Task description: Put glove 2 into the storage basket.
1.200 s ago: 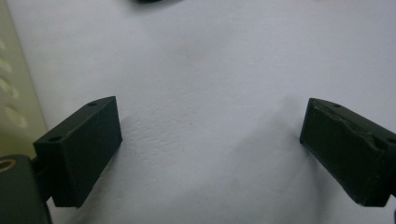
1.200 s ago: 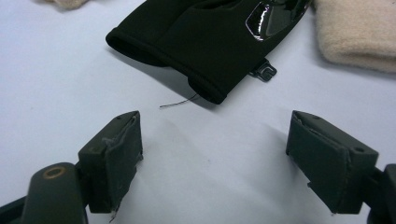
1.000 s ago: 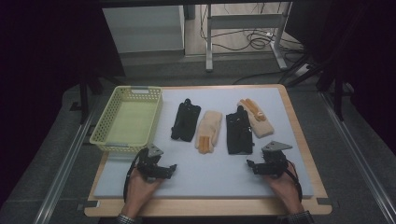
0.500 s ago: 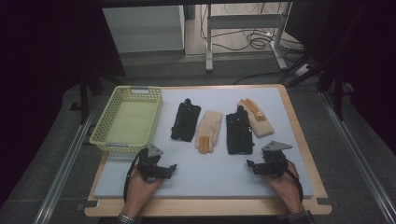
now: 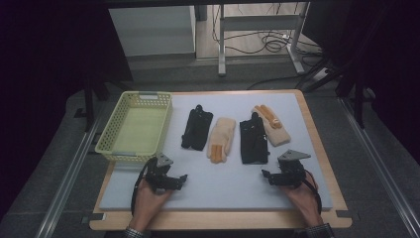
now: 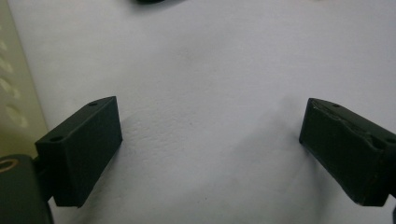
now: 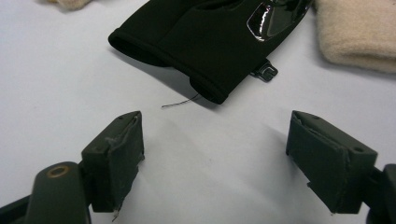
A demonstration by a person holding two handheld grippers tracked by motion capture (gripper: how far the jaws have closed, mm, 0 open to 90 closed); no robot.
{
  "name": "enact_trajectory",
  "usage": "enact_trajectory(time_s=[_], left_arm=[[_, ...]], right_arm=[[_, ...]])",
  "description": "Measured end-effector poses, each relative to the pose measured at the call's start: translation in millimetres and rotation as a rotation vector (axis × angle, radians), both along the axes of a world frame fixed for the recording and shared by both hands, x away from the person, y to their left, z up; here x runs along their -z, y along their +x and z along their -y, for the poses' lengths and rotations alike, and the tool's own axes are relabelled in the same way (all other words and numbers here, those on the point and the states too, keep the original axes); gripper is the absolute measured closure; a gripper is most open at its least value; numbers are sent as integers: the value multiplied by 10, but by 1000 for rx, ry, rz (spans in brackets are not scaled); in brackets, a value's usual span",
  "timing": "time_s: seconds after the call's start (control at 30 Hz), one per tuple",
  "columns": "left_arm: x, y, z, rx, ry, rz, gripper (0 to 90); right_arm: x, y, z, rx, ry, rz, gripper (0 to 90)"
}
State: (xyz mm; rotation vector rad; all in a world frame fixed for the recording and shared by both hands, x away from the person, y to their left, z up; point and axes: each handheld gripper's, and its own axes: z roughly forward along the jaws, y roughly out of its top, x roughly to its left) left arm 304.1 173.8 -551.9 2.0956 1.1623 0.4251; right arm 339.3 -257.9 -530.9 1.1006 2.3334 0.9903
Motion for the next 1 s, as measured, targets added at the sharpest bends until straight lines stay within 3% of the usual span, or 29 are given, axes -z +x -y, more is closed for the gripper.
enact_trajectory(time_s=[0.33, 0.43, 0.57, 1.0], left_arm=[[0, 0, 0, 0, 0, 0, 61], [0, 0, 0, 0, 0, 0, 62], [0, 0, 0, 0, 0, 0, 62], [0, -1, -1, 0, 0, 0, 62]], right_arm=[[-120, 28, 54, 7, 42, -10, 294], [-162, 54, 24, -14, 8, -11, 310], [-205, 146, 9, -24, -2, -33, 316], [-318, 534, -142, -44, -11, -39, 354]])
